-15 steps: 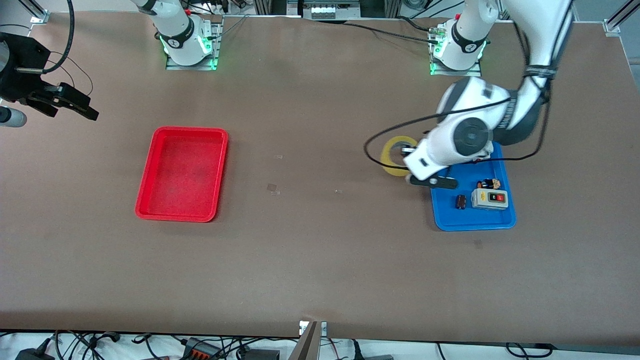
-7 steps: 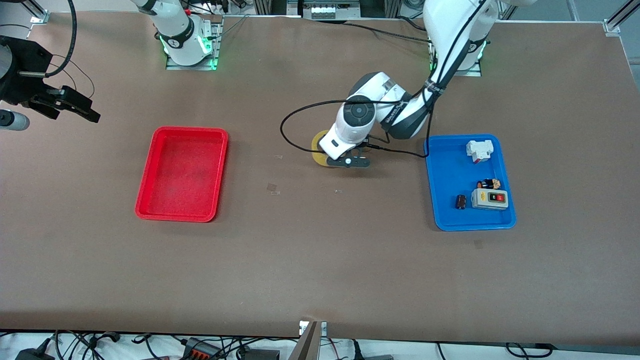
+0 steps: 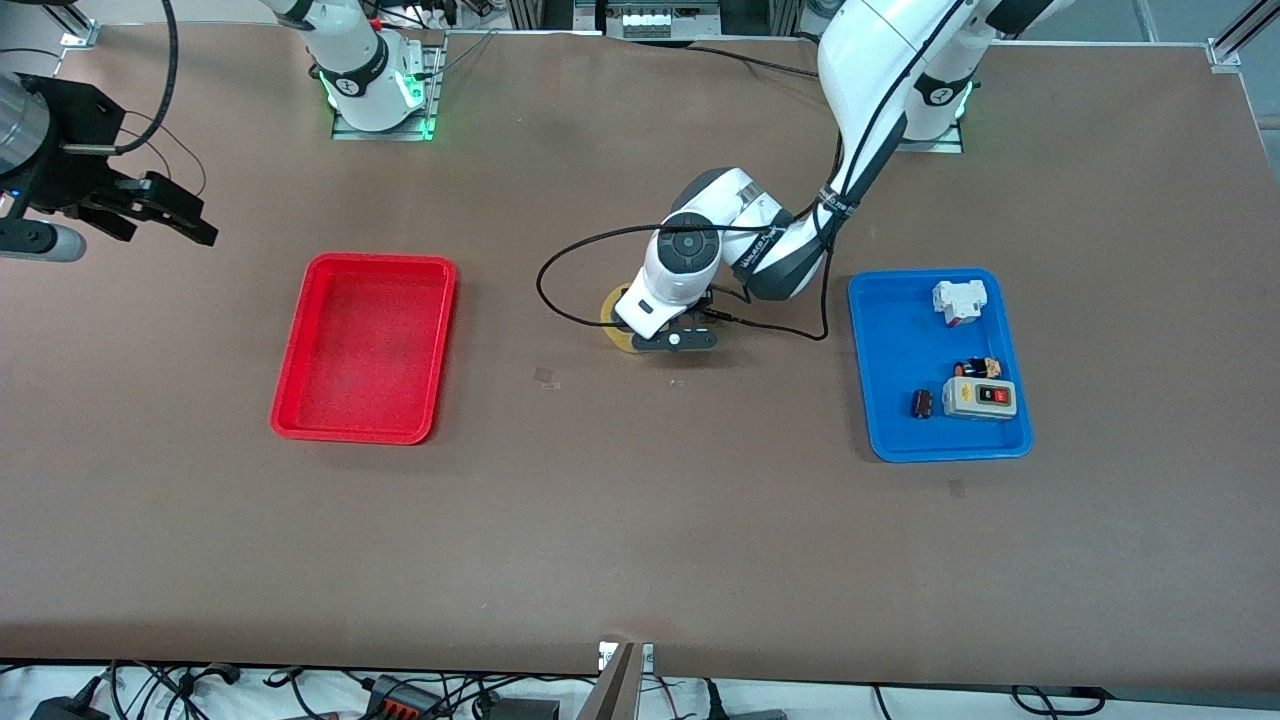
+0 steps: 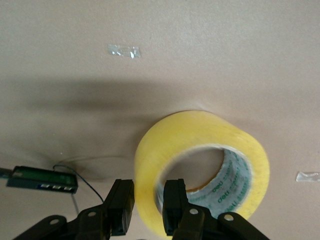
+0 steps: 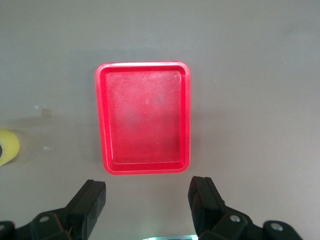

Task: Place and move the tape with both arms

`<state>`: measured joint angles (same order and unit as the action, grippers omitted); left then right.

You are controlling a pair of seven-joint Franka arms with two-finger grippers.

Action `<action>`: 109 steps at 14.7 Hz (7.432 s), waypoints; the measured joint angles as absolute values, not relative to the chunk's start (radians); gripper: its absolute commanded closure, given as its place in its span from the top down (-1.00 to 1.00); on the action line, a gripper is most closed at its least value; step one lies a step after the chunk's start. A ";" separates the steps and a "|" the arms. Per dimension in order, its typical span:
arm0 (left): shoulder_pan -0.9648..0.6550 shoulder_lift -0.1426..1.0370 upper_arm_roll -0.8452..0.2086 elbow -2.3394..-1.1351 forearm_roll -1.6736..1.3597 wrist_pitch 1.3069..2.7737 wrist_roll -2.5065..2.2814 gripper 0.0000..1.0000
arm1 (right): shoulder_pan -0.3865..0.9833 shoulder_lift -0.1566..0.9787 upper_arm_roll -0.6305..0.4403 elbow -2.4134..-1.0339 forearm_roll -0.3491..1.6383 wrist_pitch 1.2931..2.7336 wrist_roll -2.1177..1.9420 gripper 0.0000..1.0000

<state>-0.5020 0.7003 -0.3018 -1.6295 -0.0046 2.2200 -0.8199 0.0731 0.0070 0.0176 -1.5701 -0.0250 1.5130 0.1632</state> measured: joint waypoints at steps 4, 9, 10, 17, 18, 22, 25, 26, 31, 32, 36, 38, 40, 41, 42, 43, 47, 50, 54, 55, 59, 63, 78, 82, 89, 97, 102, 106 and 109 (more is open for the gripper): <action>-0.501 0.707 -0.295 -1.610 -0.004 2.220 -0.826 1.00 | 0.158 0.014 0.020 -1.570 -0.024 1.538 0.254 0.98; -0.407 0.628 -0.286 -1.560 -0.002 2.091 -0.857 1.00 | 0.298 0.055 0.025 -1.571 -0.022 1.585 0.388 0.98; -0.366 0.586 -0.286 -1.554 -0.002 2.036 -0.857 1.00 | 0.329 0.069 0.025 -1.572 -0.022 1.600 0.416 0.98; -0.122 0.332 -0.285 -1.551 0.002 1.750 -0.766 1.00 | 0.539 0.228 0.027 -1.579 -0.020 1.807 0.592 0.98; -0.094 0.315 -0.284 -1.551 0.002 1.738 -0.732 1.00 | 0.564 0.252 0.027 -1.580 -0.020 1.834 0.617 0.98; 0.043 0.246 -0.281 -1.548 0.003 1.683 -0.537 1.00 | 0.647 0.365 0.027 -1.584 0.023 1.946 0.692 0.97; 0.140 0.213 -0.277 -1.498 0.003 1.595 -0.369 1.00 | 0.702 0.453 0.026 -1.591 0.025 2.027 0.711 0.97; 0.158 0.207 -0.263 -1.480 0.002 1.575 -0.310 1.00 | 0.713 0.480 0.026 -1.600 0.025 2.064 0.712 0.97; 0.035 0.172 -0.021 -1.468 -0.046 1.525 -0.116 1.00 | 0.738 0.547 0.026 -1.719 0.025 2.238 0.712 0.96; 0.009 0.157 0.004 -1.477 -0.054 1.516 -0.104 1.00 | 0.742 0.555 0.026 -1.730 0.025 2.251 0.712 0.96; -0.041 0.080 0.016 -1.522 -0.056 1.508 -0.099 1.00 | 0.754 0.608 0.026 -1.740 0.025 2.342 0.712 0.96; -0.052 0.065 0.017 -1.524 -0.056 1.511 -0.096 1.00 | 0.754 0.628 0.025 -1.740 0.025 2.363 0.712 0.96; -0.060 0.063 0.019 -1.528 -0.056 1.539 -0.095 1.00 | 0.754 0.637 0.024 -1.740 0.025 2.367 0.712 0.95; -0.062 0.063 0.019 -1.533 -0.056 1.556 -0.094 1.00 | 0.754 0.639 0.024 -1.740 0.025 2.368 0.712 0.96; -0.062 0.063 0.020 -1.538 -0.056 1.563 -0.094 1.00 | 0.754 0.641 0.024 -1.740 0.025 2.372 0.712 0.95; -0.062 0.063 0.021 -1.540 -0.056 1.563 -0.094 1.00 | 0.754 0.644 0.024 -1.740 0.025 2.379 0.712 0.95; -0.065 0.061 0.023 -1.540 -0.054 1.520 -0.094 1.00 | 0.754 0.661 0.023 -1.740 0.025 2.395 0.712 0.90; -0.065 0.060 0.024 -1.540 -0.052 1.513 -0.094 1.00 | 0.754 0.668 0.023 -1.740 0.025 2.399 0.712 0.72; -0.065 0.060 0.024 -1.540 -0.051 1.512 -0.094 1.00 | 0.754 0.671 0.022 -1.740 0.025 2.400 0.712 -0.71; -0.065 0.060 0.024 -1.540 -0.051 1.512 -0.094 1.00 | 0.754 0.671 0.022 -1.740 0.025 2.400 0.712 -0.92; -0.064 0.059 0.024 -1.540 -0.051 1.511 -0.094 1.00 | 0.754 0.669 0.022 -1.737 0.025 2.403 0.712 -1.00; -0.064 0.054 0.024 -1.540 -0.051 1.511 -0.094 1.00 | 0.754 0.633 0.017 -1.728 0.025 2.384 0.712 -1.00; -0.057 0.044 0.025 -1.549 -0.051 1.509 -0.094 1.00 | 0.320 0.234 -0.013 -2.091 0.023 2.279 0.298 -1.00; -0.056 0.044 0.025 -1.550 -0.051 1.513 -0.094 1.00 | 0.152 0.231 -0.014 -2.189 0.023 2.344 0.084 -1.00; -0.056 0.045 0.025 -1.599 -0.051 1.563 -0.094 1.00 | 0.048 0.332 -0.007 -2.226 0.023 2.465 -0.040 -0.93; -0.056 0.043 0.025 -1.599 -0.051 1.565 -0.093 1.00 | 0.051 0.359 0.001 -2.212 0.023 2.498 -0.040 0.99; -0.056 0.039 0.025 -1.599 -0.051 1.569 -0.093 1.00 | 0.049 0.236 0.000 -2.158 0.023 2.415 -0.031 0.99; -0.056 0.019 0.025 -1.623 -0.051 1.588 -0.093 1.00 | 0.023 0.103 -0.003 -2.035 0.024 2.181 -0.006 0.99; -0.056 -0.008 0.024 -1.643 -0.051 1.588 -0.093 1.00 | 0.013 0.053 -0.004 -1.876 0.024 1.911 0.058 0.99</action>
<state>-0.0565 -0.0077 0.0244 -1.6432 -0.0511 1.5884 -0.0927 0.0134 0.0528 -0.0039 -1.8760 0.0237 1.9111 0.0583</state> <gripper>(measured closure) 0.000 0.004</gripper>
